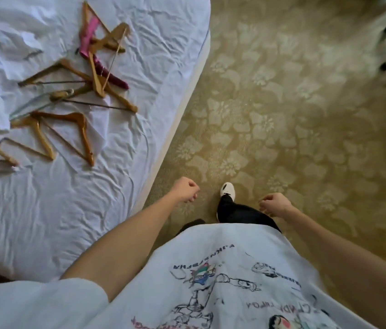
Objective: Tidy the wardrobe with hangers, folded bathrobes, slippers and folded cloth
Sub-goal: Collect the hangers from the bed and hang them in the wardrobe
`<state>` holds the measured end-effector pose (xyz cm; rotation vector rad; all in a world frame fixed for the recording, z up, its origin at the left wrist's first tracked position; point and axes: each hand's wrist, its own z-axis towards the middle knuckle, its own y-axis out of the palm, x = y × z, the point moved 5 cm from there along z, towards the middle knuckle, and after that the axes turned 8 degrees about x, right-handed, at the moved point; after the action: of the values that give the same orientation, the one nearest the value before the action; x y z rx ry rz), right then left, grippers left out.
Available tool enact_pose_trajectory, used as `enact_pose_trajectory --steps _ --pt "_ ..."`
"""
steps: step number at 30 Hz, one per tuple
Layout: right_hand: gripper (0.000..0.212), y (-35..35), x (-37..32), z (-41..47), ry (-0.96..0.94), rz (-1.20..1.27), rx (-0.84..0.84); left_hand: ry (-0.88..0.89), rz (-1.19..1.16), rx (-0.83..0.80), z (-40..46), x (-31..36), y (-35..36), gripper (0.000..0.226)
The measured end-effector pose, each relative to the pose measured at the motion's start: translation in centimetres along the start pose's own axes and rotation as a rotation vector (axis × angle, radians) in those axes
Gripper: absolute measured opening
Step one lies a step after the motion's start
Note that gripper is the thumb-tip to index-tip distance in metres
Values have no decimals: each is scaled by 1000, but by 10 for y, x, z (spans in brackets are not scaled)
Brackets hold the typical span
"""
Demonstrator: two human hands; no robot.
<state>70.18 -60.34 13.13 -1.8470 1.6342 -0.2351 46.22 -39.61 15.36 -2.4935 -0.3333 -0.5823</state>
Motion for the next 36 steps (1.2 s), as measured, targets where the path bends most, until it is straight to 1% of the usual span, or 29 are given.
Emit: enact_pose_trajectory --steps 4,8,12,15,18,21,24,27,29,31,34,36 --pt "20 -57 -86 54 -113 -77 -40 -120 26 64 42 24 -41 20" --pt "19 -91 -202 96 -267 -123 -99 -225 -29 123 73 33 -84 21" --pt "18 -102 -318 132 -443 -200 -159 -289 -95 157 109 38 -117 18" --pt "16 -104 -395 158 -523 -268 -213 -336 -151 186 146 44 -142 18" --pt "16 -111 -467 191 -613 -357 -267 -371 -189 178 187 54 -169 20" --pt "15 -134 -523 227 -623 -411 -291 -426 -203 191 224 69 -204 28" --pt "18 -177 -572 264 -622 -463 -251 -449 -281 226 270 107 -251 24" --pt "13 -223 -615 311 -626 -517 -197 -395 -390 281 320 163 -305 19" --pt "9 -248 -631 337 -609 -557 -179 -337 -435 300 345 202 -337 17" --pt "9 -267 -647 359 -580 -590 -161 -297 -481 313 369 237 -363 16" --pt "9 -283 -678 389 -547 -671 -207 -279 -556 316 402 269 -393 17" --pt "12 -283 -705 409 -544 -757 -245 -293 -590 324 421 277 -406 18"
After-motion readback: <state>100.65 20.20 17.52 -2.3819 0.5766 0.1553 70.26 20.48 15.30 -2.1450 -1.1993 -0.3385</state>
